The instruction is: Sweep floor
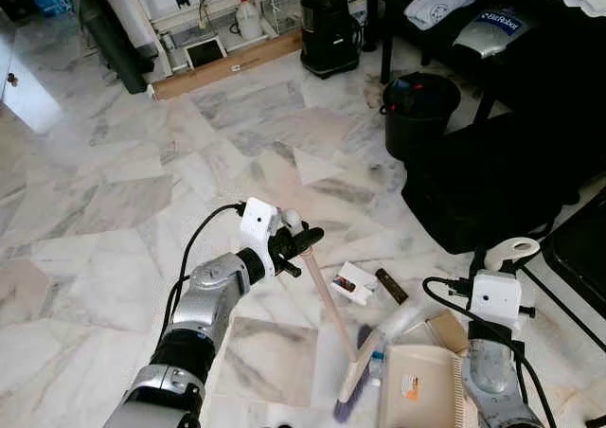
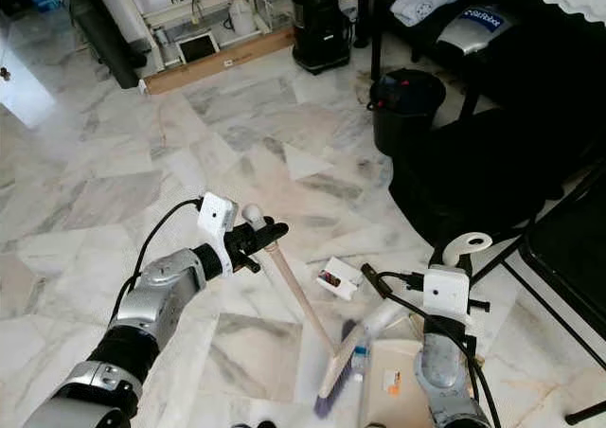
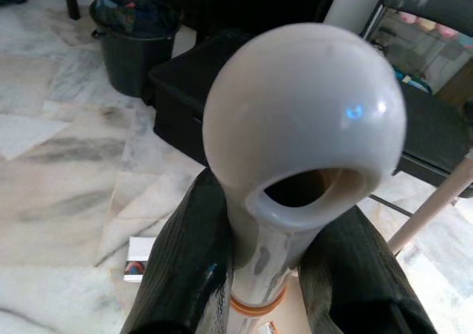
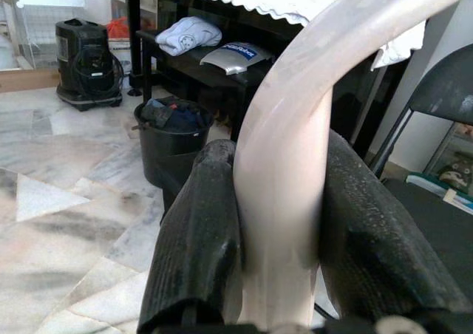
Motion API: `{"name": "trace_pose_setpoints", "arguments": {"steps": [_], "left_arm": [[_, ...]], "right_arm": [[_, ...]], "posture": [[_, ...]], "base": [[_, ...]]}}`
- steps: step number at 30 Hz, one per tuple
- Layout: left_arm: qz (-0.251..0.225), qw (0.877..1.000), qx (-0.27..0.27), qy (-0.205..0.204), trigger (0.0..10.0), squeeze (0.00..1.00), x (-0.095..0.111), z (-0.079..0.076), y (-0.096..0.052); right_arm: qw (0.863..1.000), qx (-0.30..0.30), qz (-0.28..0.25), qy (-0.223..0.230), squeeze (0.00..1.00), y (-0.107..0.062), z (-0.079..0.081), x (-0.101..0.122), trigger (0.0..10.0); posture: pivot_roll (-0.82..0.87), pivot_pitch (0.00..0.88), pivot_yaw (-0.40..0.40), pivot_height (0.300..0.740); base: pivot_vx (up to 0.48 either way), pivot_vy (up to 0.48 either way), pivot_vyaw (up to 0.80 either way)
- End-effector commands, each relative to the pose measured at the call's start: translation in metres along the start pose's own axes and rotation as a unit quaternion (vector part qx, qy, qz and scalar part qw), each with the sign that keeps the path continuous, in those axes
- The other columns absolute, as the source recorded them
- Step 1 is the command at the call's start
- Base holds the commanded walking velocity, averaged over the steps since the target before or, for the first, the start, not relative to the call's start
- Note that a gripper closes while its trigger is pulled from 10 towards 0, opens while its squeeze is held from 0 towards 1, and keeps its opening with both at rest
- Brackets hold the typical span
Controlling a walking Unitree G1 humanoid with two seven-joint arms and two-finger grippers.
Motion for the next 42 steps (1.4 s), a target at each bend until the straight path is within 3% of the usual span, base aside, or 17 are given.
{"name": "trace_pose_setpoints", "arguments": {"steps": [1,10,15,19,23,26,29,31,38,42], "left_arm": [[0.001,0.999,-0.021,-0.030,10.0,0.00,-0.006,-0.006,-0.002],[-0.024,0.995,-0.053,-0.077,10.0,0.00,0.008,-0.016,-0.003],[-0.056,0.988,-0.061,-0.129,10.0,0.00,0.030,-0.022,-0.004],[-0.077,0.985,-0.052,-0.147,10.0,0.00,0.038,-0.018,-0.007],[-0.118,0.985,0.009,-0.128,10.0,0.00,0.058,0.002,-0.011],[-0.167,0.979,0.077,-0.091,10.0,0.00,0.086,0.023,-0.021],[-0.186,0.974,0.104,-0.080,10.0,0.00,0.096,0.032,-0.027],[-0.200,0.965,0.168,-0.033,10.0,0.00,0.108,0.049,-0.037],[-0.168,0.962,0.211,0.042,10.0,0.00,0.102,0.062,-0.045],[-0.139,0.963,0.222,0.058,10.0,0.00,0.086,0.066,-0.042]], "right_arm": [[0.993,0.021,0.109,-0.035,0.00,-0.032,0.001,-0.042,10.0],[0.993,0.019,0.109,-0.035,0.00,-0.028,0.003,-0.041,10.0],[0.993,0.014,0.110,-0.031,0.00,-0.023,0.004,-0.039,10.0],[0.994,0.011,0.107,-0.026,0.00,-0.020,0.005,-0.037,10.0],[0.995,0.009,0.095,-0.013,0.00,-0.014,0.006,-0.030,10.0],[0.996,0.004,0.086,0.011,0.00,-0.009,0.007,-0.025,10.0],[0.996,0.004,0.082,0.018,0.00,-0.007,0.008,-0.023,10.0],[0.997,0.004,0.077,0.025,0.00,-0.004,0.009,-0.020,10.0],[0.997,0.011,0.070,0.035,0.00,-0.002,0.010,-0.016,10.0],[0.992,-0.004,0.063,0.106,0.00,0.003,0.008,-0.010,10.0]], "posture": [[0.01,0.159,0.177,0.740],[0.02,0.137,0.177,0.740],[0.05,0.137,0.183,0.740],[0.05,0.131,0.181,0.740],[0.05,0.122,0.175,0.740],[0.06,0.110,0.169,0.740],[0.06,0.098,0.168,0.740],[0.05,0.088,0.168,0.740],[0.05,0.080,0.165,0.740],[0.04,0.067,0.168,0.740]], "base": [[0.000,0.000,0.00],[0.000,0.000,0.00],[0.000,0.000,0.00],[0.000,0.000,0.00],[0.000,0.000,0.00],[0.000,0.000,0.00],[0.000,0.000,0.00],[0.000,0.000,0.00],[0.000,0.000,0.00],[0.000,0.000,0.00]]}}
Point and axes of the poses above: a point about 5 cm out from each wrist's last joint towards the gripper, its own y axis pointing out of the wrist towards the gripper, its own x axis along the axis of the wrist's last joint, z = x × y, the point moved 3 cm from there along y, pointing out of the wrist towards the gripper, and after that the axes turned 3 degrees about y, right-handed, at the moved point
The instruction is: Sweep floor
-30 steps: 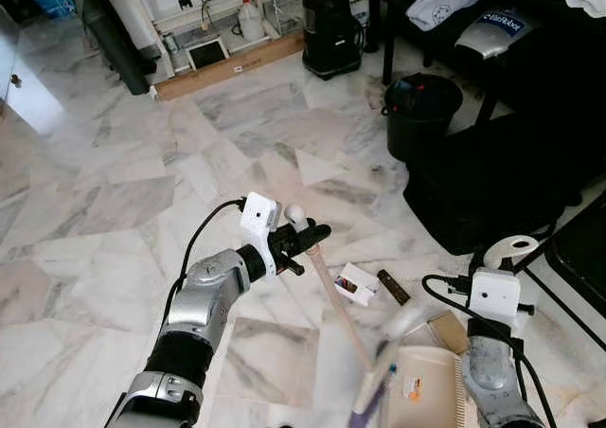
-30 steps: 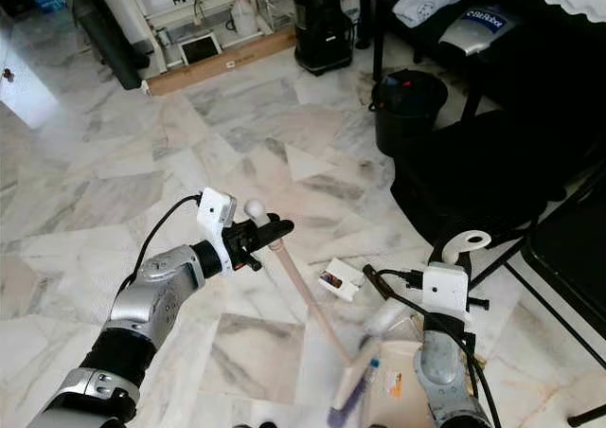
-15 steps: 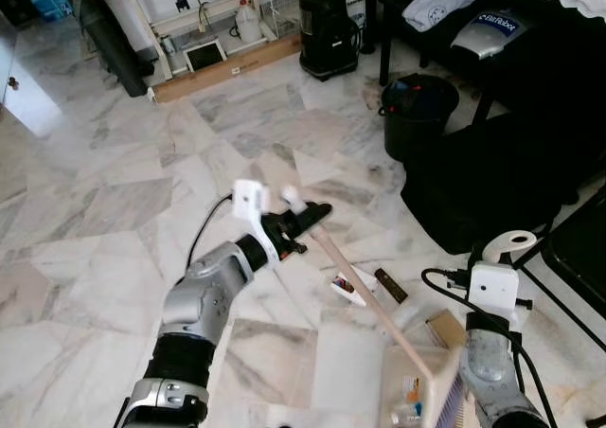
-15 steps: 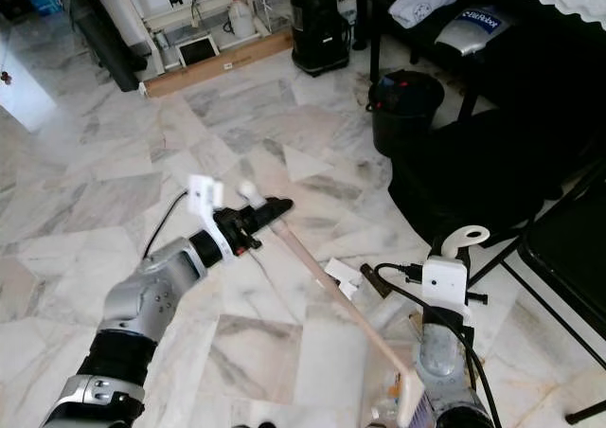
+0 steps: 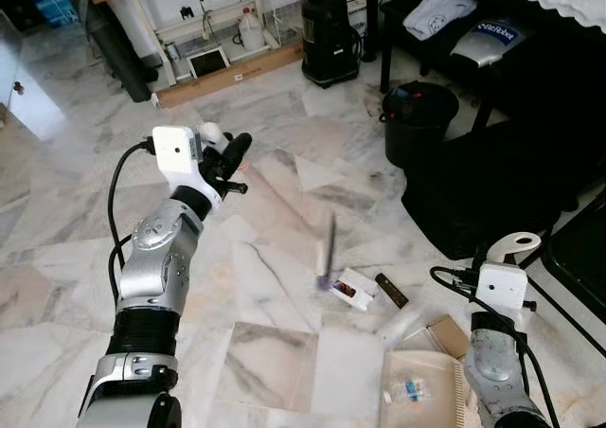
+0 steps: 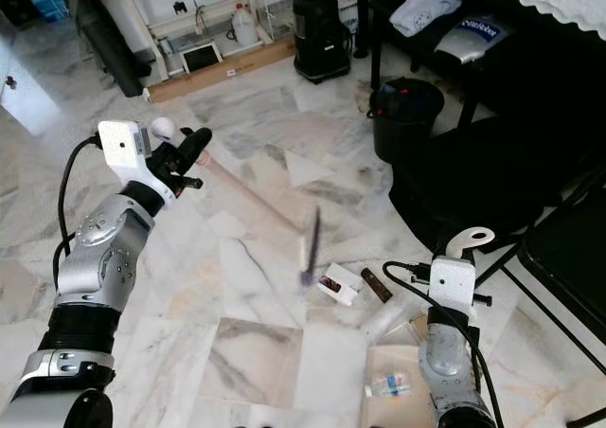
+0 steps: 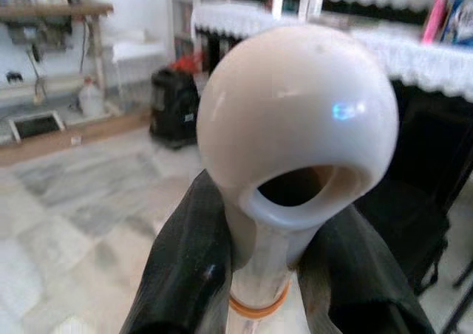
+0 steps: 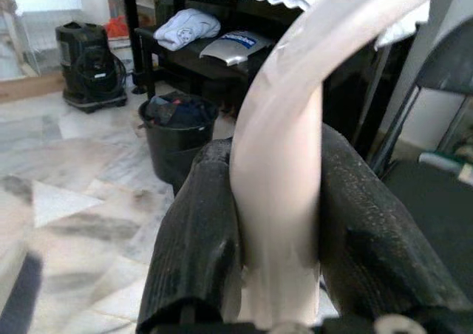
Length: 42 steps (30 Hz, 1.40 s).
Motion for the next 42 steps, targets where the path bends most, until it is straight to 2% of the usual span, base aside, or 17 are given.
{"name": "trace_pose_setpoints", "arguments": {"steps": [1,5,8,9,10,13,14,22,26,32,33,38,39,42], "left_arm": [[0.008,1.000,0.003,0.004,10.0,0.00,-0.008,0.000,-0.001],[0.016,1.000,0.000,0.004,10.0,0.00,-0.015,-0.002,-0.001],[0.075,0.997,-0.032,0.013,10.0,0.00,-0.040,-0.010,-0.007],[0.075,0.997,-0.032,0.013,10.0,0.00,-0.040,-0.010,-0.007],[0.096,0.993,-0.063,0.000,10.0,0.00,-0.049,-0.018,-0.011],[0.117,0.988,-0.098,-0.023,10.0,0.00,-0.059,-0.030,-0.015],[0.120,0.986,-0.114,-0.036,10.0,0.00,-0.064,-0.038,-0.017],[0.129,0.977,-0.154,-0.072,10.0,0.00,-0.073,-0.067,-0.017],[0.129,0.973,-0.172,-0.078,10.0,0.00,-0.072,-0.075,-0.018],[0.120,0.976,-0.165,-0.072,10.0,0.00,-0.068,-0.067,-0.015],[0.110,0.982,-0.146,-0.054,10.0,0.00,-0.062,-0.055,-0.013],[0.096,0.988,-0.120,-0.012,10.0,0.00,-0.054,-0.039,-0.010],[0.083,0.991,-0.103,-0.002,10.0,0.00,-0.048,-0.031,-0.008],[0.068,0.994,-0.090,0.000,10.0,0.00,-0.042,-0.024,-0.007]], "right_arm": [[0.997,-0.010,0.038,0.059,0.00,-0.009,0.007,-0.012,10.0],[0.996,-0.014,0.036,0.082,0.00,-0.007,0.006,-0.010,10.0],[0.995,-0.012,0.034,0.088,0.00,-0.005,0.007,-0.008,10.0],[0.995,-0.012,0.034,0.088,0.00,-0.005,0.007,-0.008,10.0],[0.995,-0.011,0.034,0.090,0.00,-0.006,0.006,-0.009,10.0],[0.995,-0.007,0.035,0.096,0.00,-0.006,0.006,-0.009,10.0],[0.994,-0.005,0.036,0.100,0.00,-0.006,0.006,-0.009,10.0],[0.993,0.007,0.026,0.114,0.00,-0.005,0.011,-0.005,10.0],[0.993,0.011,0.023,0.118,0.00,-0.005,0.013,-0.004,10.0],[0.992,0.014,0.017,0.123,0.00,-0.004,0.013,-0.001,10.0],[0.991,0.013,0.010,0.136,0.00,-0.004,0.014,0.003,10.0],[0.990,0.015,-0.009,0.139,0.00,-0.003,0.016,0.010,10.0],[0.990,0.016,-0.021,0.140,0.00,-0.001,0.015,0.015,10.0],[0.989,0.016,-0.038,0.144,0.00,0.001,0.013,0.023,10.0]], "posture": [[0.04,0.063,0.169,0.740],[0.04,0.060,0.172,0.740],[0.04,0.059,0.174,0.740],[0.04,0.059,0.174,0.740],[0.05,0.062,0.174,0.740],[0.05,0.068,0.175,0.740],[0.05,0.070,0.174,0.740],[0.04,0.079,0.177,0.740],[0.03,0.061,0.179,0.740],[0.03,0.025,0.175,0.740],[0.03,0.004,0.168,0.740],[0.02,0.000,0.162,0.740],[0.02,0.000,0.161,0.740],[0.01,0.000,0.161,0.740]], "base": [[0.000,0.000,0.00],[0.000,0.000,0.00],[0.000,0.000,0.00],[0.000,0.000,0.00],[0.000,0.000,0.00],[0.000,0.000,0.00],[0.000,0.000,0.00],[0.000,0.000,0.00],[0.000,0.000,0.00],[0.000,0.000,0.00],[0.000,0.000,0.00],[0.000,0.000,0.00],[0.000,0.000,0.00],[0.000,0.000,0.00]]}}
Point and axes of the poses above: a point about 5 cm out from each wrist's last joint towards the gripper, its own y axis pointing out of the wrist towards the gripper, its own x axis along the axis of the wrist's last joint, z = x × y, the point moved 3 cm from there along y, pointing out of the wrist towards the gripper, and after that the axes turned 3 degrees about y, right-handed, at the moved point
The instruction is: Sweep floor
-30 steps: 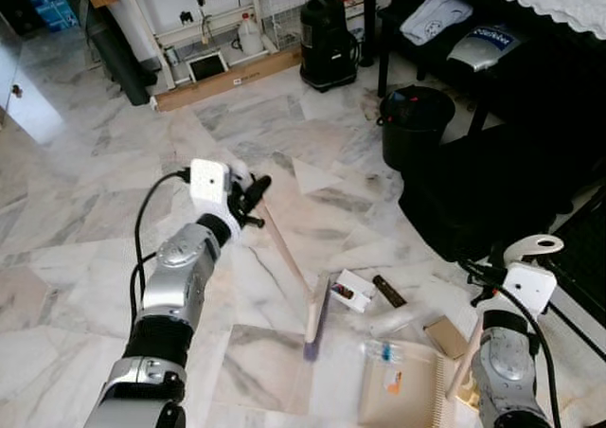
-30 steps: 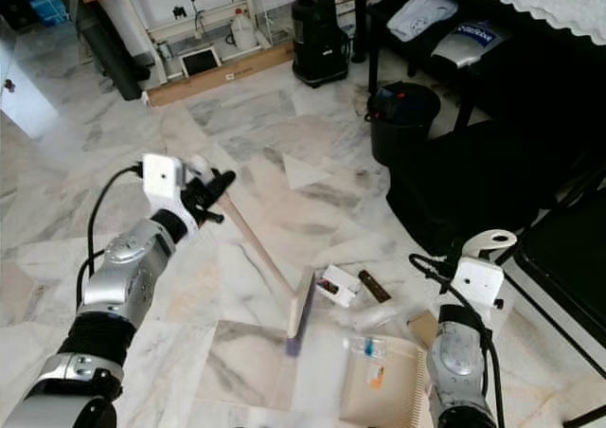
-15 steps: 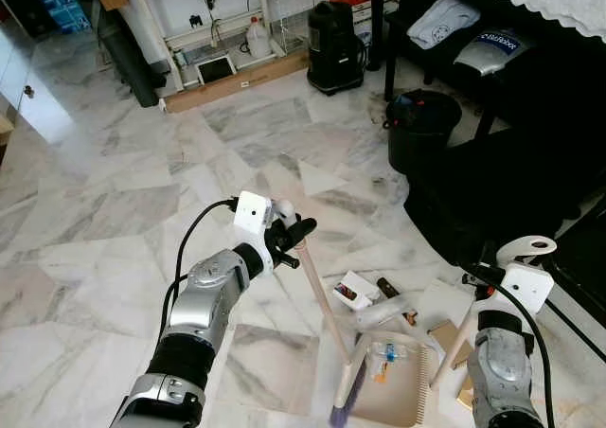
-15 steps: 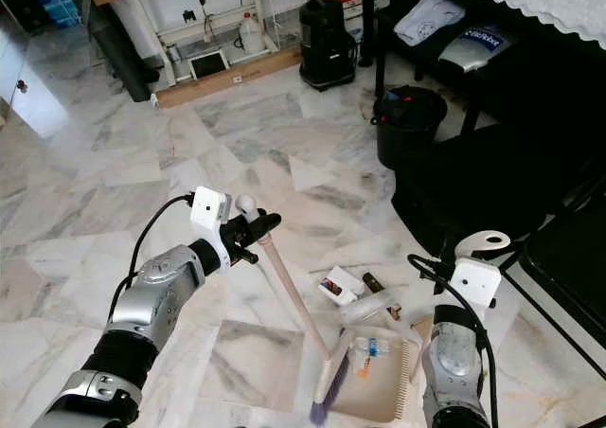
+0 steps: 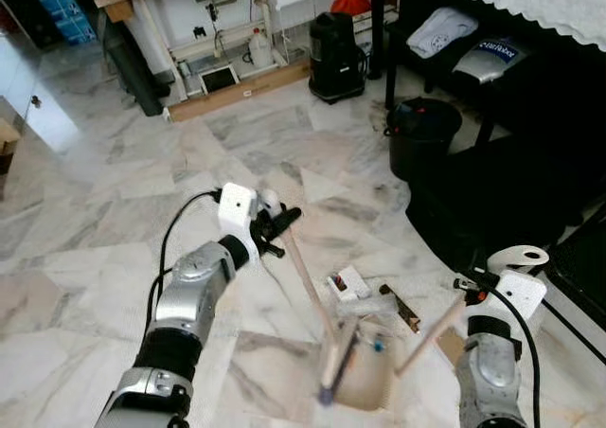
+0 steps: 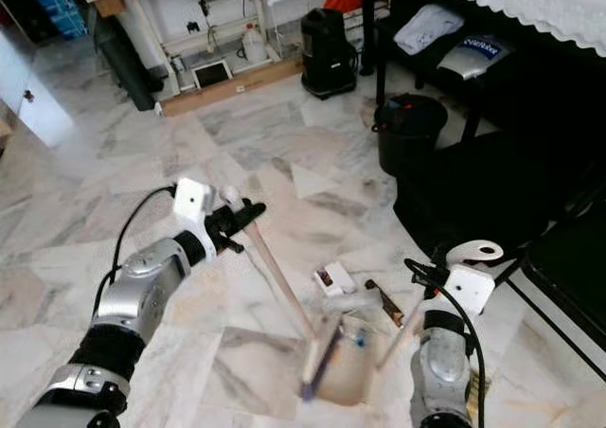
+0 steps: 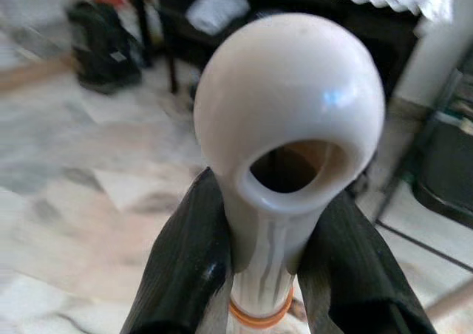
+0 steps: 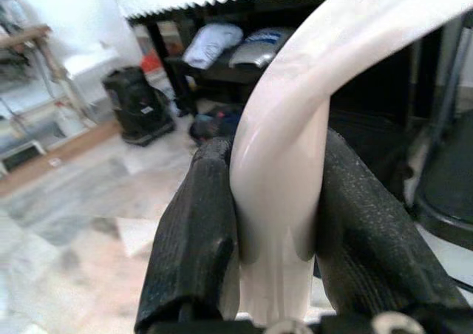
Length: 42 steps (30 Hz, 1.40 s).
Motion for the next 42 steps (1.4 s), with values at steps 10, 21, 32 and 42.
{"name": "trace_pose_setpoints", "arguments": {"steps": [10,21,32,42], "left_arm": [[-0.062,0.997,0.049,0.004,10.0,0.00,0.020,0.017,-0.006],[-0.109,0.976,0.158,0.099,10.0,0.00,0.040,0.039,-0.010],[-0.092,0.969,0.184,0.135,10.0,0.00,0.017,0.037,-0.018],[-0.065,0.971,0.198,0.117,10.0,0.00,-0.012,0.031,-0.026]], "right_arm": [[0.998,0.020,-0.064,0.011,0.00,0.007,0.002,0.032,10.0],[0.996,0.028,-0.085,0.028,0.00,0.012,0.009,0.050,10.0],[0.994,0.047,-0.091,0.027,0.00,0.020,0.025,0.062,10.0],[0.994,0.056,-0.097,0.012,0.00,0.025,0.024,0.071,10.0]], "posture": [[0.00,0.000,0.144,0.740],[-0.02,0.000,0.128,0.740],[-0.02,0.000,0.089,0.740],[-0.03,0.000,0.070,0.740]], "base": [[0.000,0.000,0.00],[0.000,0.000,0.00],[0.000,0.000,0.00],[0.000,0.000,0.00]]}}
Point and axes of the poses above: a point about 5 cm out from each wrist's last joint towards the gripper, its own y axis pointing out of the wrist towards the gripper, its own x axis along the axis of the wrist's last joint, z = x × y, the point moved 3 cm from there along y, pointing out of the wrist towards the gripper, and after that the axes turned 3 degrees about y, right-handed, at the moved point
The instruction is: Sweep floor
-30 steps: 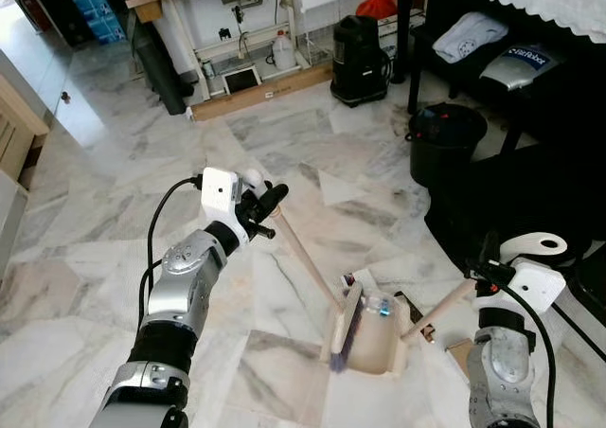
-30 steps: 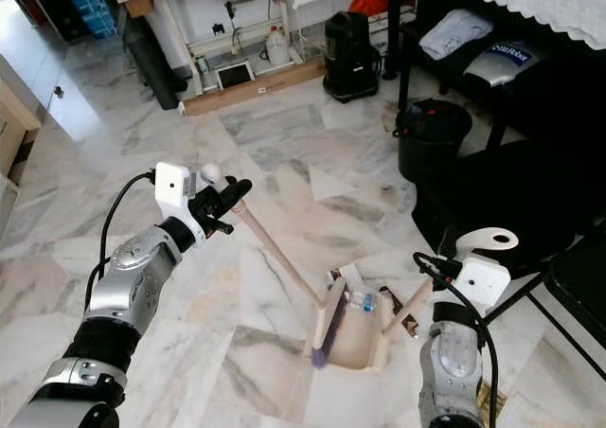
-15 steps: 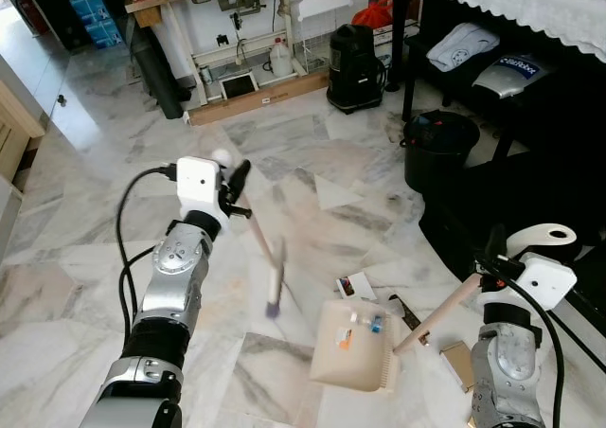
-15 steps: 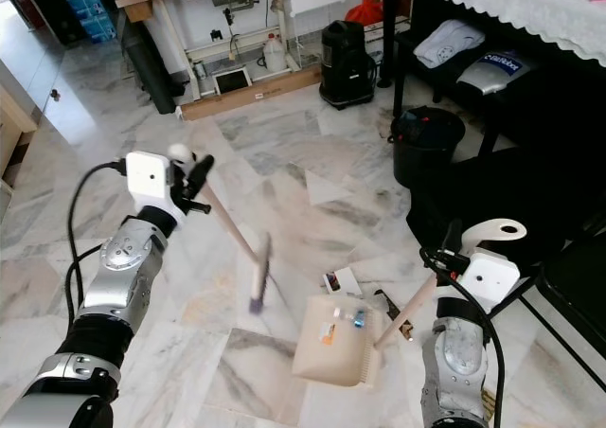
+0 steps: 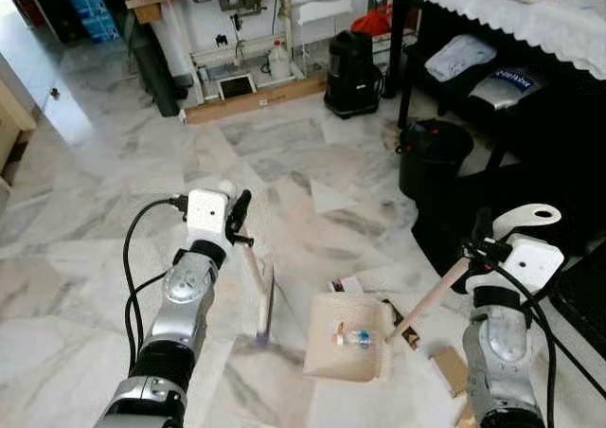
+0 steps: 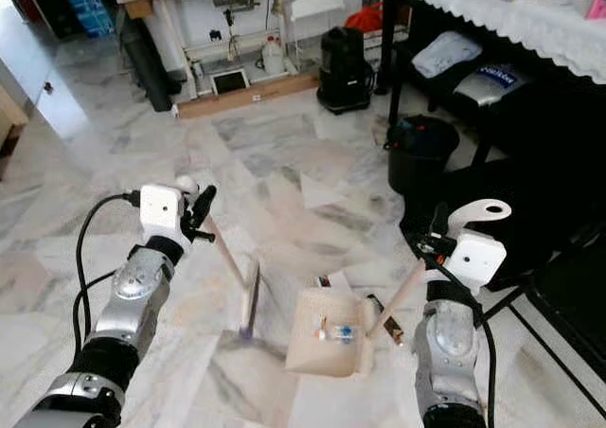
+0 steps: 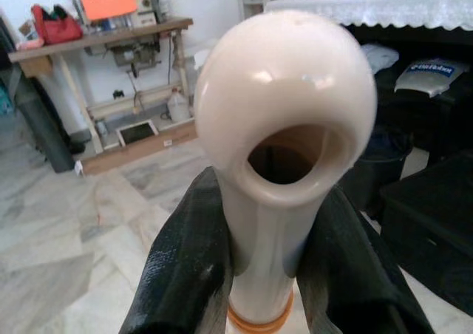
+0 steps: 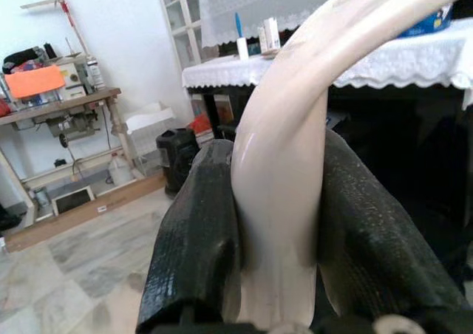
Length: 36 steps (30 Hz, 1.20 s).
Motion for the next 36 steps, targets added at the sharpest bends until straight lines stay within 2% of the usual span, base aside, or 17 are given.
{"name": "trace_pose_setpoints", "arguments": {"steps": [1,8,24,30,36], "left_arm": [[-0.029,0.999,0.009,0.013,10.0,0.00,0.010,0.004,0.001],[-0.028,1.000,-0.006,0.007,10.0,0.00,0.007,-0.008,0.001],[-0.025,1.000,-0.009,0.009,10.0,0.00,0.006,-0.016,0.003],[-0.033,0.999,-0.007,0.018,10.0,0.00,0.011,-0.012,0.005],[-0.024,0.999,0.007,0.021,10.0,0.00,0.007,-0.006,0.003]], "right_arm": [[0.999,0.013,-0.038,0.010,0.00,0.009,0.010,0.019,10.0],[0.999,-0.004,-0.052,0.005,0.00,0.009,0.006,0.025,10.0],[0.999,-0.001,-0.044,0.010,0.00,0.002,0.012,0.023,10.0],[0.999,0.000,-0.041,0.016,0.00,0.004,0.018,0.021,10.0],[0.999,0.015,-0.041,0.021,0.00,0.005,0.027,0.021,10.0]], "posture": [[-0.03,0.000,0.070,0.740],[-0.04,0.000,0.085,0.740],[-0.05,0.000,0.096,0.740],[-0.03,0.000,0.098,0.740],[-0.04,0.000,0.103,0.740]], "base": [[0.000,0.000,0.00],[0.000,0.000,0.00],[0.000,0.000,0.80],[0.000,0.000,0.80],[0.000,0.000,0.80]]}}
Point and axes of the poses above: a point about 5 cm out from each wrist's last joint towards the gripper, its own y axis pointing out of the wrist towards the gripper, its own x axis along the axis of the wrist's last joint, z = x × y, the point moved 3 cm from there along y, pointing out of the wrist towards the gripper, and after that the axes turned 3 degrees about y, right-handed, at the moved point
